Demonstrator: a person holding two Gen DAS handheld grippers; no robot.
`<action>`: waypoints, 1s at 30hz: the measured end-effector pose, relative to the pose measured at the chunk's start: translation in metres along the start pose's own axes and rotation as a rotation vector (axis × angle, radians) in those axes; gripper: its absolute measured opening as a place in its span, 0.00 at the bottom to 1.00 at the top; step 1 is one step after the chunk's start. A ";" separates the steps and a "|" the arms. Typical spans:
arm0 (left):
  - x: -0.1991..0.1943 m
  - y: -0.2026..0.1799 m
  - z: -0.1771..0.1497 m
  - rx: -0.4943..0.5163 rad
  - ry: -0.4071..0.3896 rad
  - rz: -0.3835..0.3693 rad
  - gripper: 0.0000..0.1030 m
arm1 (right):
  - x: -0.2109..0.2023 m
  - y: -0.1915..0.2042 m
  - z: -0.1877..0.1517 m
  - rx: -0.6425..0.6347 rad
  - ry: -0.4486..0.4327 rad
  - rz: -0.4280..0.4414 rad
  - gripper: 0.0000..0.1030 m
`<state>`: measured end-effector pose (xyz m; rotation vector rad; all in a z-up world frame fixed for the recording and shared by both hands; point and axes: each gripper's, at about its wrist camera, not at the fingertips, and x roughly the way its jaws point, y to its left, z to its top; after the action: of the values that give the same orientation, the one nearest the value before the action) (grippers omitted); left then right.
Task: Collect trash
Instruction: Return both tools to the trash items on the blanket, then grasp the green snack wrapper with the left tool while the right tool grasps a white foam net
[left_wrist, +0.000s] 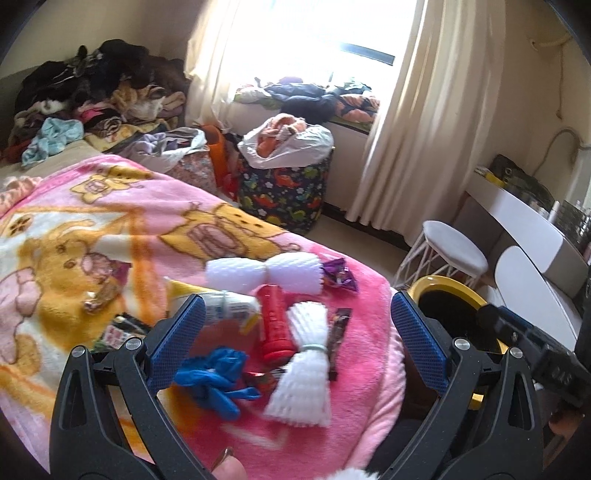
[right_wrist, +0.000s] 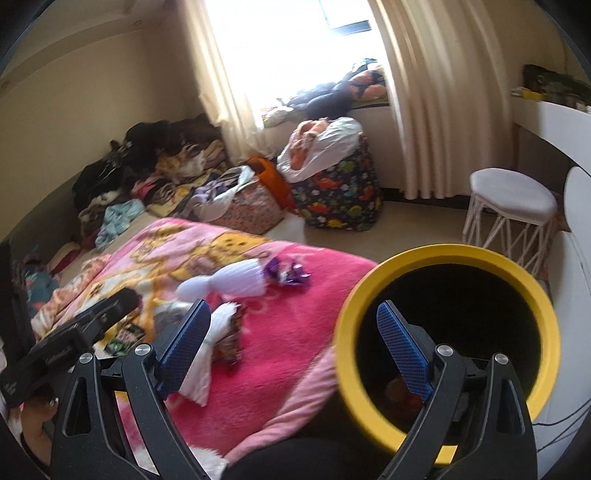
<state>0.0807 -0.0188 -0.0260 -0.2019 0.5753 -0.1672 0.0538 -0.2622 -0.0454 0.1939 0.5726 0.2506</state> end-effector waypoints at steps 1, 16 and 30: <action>-0.001 0.005 0.000 -0.007 -0.002 0.008 0.89 | 0.002 0.006 -0.001 -0.010 0.011 0.014 0.86; -0.013 0.075 -0.007 -0.115 -0.007 0.145 0.89 | 0.045 0.075 -0.025 -0.140 0.204 0.122 0.86; -0.004 0.136 -0.036 -0.218 0.081 0.202 0.89 | 0.097 0.097 -0.033 -0.133 0.342 0.114 0.80</action>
<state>0.0716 0.1084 -0.0854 -0.3473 0.6912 0.0840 0.0969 -0.1383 -0.0983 0.0541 0.8824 0.4357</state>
